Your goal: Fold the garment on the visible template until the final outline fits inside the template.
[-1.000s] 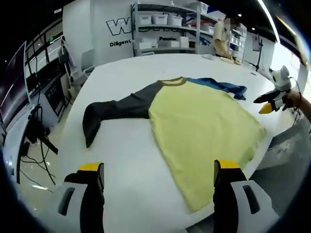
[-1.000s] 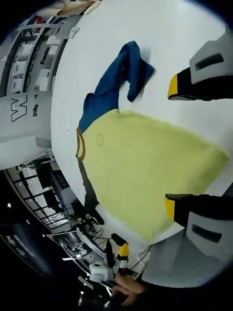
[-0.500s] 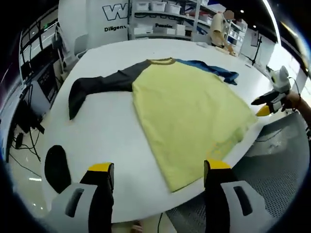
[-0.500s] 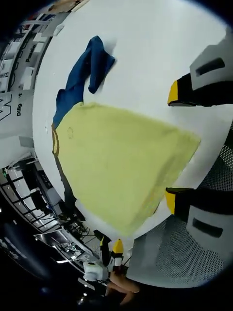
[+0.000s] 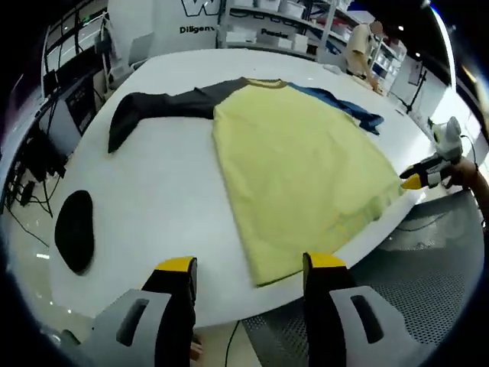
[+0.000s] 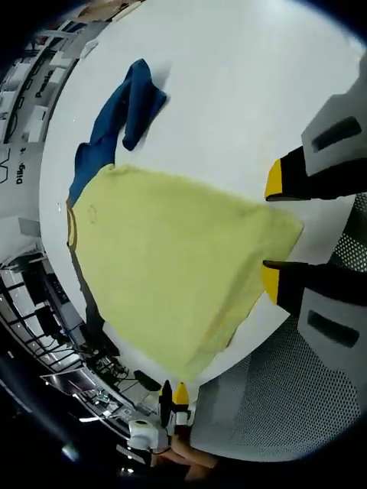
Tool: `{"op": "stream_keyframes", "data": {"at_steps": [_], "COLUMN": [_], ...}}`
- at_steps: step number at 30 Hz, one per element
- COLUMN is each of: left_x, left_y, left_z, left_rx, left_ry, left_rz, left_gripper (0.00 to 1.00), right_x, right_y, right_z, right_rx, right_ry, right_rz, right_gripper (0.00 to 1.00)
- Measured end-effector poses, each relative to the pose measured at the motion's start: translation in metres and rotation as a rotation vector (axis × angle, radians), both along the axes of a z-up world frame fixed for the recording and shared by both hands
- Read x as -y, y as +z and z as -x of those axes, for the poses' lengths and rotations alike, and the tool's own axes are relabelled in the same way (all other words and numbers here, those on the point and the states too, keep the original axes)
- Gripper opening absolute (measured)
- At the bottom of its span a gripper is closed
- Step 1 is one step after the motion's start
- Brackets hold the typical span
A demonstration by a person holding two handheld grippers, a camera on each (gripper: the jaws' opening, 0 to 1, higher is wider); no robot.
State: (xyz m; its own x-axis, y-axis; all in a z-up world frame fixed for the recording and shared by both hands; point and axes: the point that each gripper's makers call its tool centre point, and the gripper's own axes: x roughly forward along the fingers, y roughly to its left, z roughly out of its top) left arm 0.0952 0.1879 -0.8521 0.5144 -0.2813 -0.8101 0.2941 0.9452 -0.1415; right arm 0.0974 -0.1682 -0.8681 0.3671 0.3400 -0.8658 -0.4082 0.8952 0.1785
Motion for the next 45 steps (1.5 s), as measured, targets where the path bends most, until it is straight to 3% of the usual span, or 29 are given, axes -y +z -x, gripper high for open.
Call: {"op": "stream_keyframes", "data": {"at_steps": [8, 12, 18, 21, 23, 24, 28, 33, 40, 45], "left_x": [0.009, 0.008, 0.004, 0.003, 0.004, 0.005, 0.008, 0.006, 0.006, 0.004], "left_y": [-0.01, -0.01, -0.014, -0.012, -0.006, 0.0, 0.02, 0.036, 0.041, 0.038], "left_z": [0.008, 0.007, 0.008, 0.007, 0.002, -0.003, -0.023, -0.051, -0.077, -0.07], "left_rx": [-0.049, -0.045, -0.059, -0.062, -0.045, -0.029, 0.021, 0.072, 0.101, 0.069], "left_ry": [-0.015, -0.035, -0.072, -0.077, -0.085, -0.086, -0.071, -0.071, -0.042, -0.042], "left_rz": [0.027, 0.004, -0.042, -0.035, -0.036, -0.029, 0.012, -0.001, 0.005, 0.002], "left_gripper": [0.34, 0.25, 0.06, 0.05, 0.04, 0.04, 0.04, 0.04, 0.04, 0.04], "right_x": [0.0, 0.004, 0.004, 0.004, 0.002, -0.001, 0.003, 0.004, 0.008, 0.01], "right_y": [-0.001, -0.004, -0.003, 0.003, 0.012, 0.019, 0.036, 0.055, 0.05, 0.046], "right_z": [0.004, 0.006, 0.006, 0.005, 0.0, -0.007, -0.034, -0.061, -0.082, -0.067], "right_rx": [-0.031, -0.026, -0.019, -0.026, -0.062, -0.054, 0.027, 0.062, 0.073, 0.048], "right_ry": [-0.021, 0.008, 0.022, 0.029, -0.044, -0.044, -0.044, -0.096, -0.122, -0.048], "right_rz": [0.011, 0.055, 0.065, 0.059, -0.002, -0.03, -0.005, -0.055, -0.05, 0.032], "right_gripper": [0.09, 0.01, 0.0, 0.0, 0.0, 0.0, 0.0, 0.0, 0.0, 0.0]}}
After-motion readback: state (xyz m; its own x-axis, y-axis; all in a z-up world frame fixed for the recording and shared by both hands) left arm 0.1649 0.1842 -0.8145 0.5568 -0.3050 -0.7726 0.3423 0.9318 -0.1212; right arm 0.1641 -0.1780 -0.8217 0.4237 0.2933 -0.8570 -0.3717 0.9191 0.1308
